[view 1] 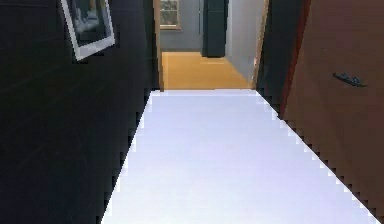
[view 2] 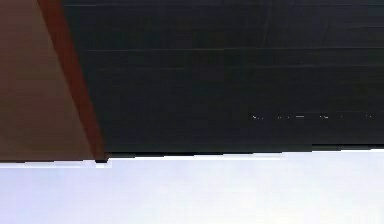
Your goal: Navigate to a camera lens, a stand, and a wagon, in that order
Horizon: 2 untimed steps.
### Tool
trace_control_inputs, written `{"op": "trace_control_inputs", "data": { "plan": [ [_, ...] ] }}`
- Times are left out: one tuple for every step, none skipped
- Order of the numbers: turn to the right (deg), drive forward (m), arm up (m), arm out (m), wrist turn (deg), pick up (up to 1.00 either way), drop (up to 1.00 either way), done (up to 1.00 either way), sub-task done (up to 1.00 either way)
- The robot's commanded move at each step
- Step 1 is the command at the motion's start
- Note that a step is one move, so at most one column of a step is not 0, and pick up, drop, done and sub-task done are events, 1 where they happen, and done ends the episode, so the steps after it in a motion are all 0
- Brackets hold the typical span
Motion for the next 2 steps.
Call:
{"op": "trace_control_inputs", "data": {
  "plan": [
    [0.0, 1.0, 0.0, 0.0, 0.0, 0.0, 0.0, 0.0, 0.0],
    [0.0, 1.0, 0.0, 0.0, 0.0, 0.0, 0.0, 0.0, 0.0]
  ]
}}
